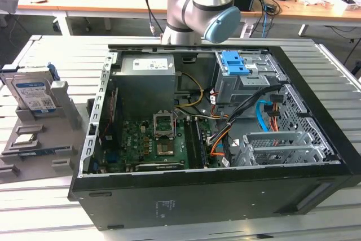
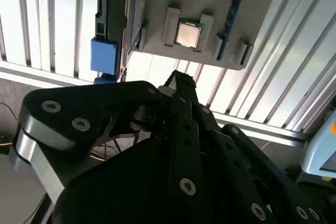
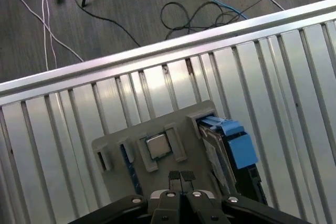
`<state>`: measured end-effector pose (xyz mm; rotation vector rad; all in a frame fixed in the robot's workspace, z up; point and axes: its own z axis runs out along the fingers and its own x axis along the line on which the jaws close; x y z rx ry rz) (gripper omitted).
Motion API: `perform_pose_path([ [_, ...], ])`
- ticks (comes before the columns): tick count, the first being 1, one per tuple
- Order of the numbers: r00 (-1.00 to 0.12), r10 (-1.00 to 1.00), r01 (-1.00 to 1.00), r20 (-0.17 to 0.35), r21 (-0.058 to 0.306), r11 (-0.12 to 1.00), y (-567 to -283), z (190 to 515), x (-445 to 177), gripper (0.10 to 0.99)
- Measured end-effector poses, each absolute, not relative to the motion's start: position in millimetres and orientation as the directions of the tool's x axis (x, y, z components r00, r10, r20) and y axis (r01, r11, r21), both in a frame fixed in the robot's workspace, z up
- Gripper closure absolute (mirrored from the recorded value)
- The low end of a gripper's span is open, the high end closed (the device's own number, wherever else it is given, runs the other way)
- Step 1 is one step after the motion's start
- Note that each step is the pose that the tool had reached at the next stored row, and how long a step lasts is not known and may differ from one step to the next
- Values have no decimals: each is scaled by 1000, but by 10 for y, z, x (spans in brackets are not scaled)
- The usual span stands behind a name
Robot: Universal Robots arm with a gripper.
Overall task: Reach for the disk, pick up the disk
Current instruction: 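Pick up the disk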
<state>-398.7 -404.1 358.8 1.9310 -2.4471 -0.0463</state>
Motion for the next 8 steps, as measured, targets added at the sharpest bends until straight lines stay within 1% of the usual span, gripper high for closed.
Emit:
perform_pose_path([
  [5, -177, -984, -984, 1, 38, 176, -4041, 3588, -3987, 980],
  [8, -116, -993, -993, 0, 38, 116, -4041, 3587, -3987, 980],
])
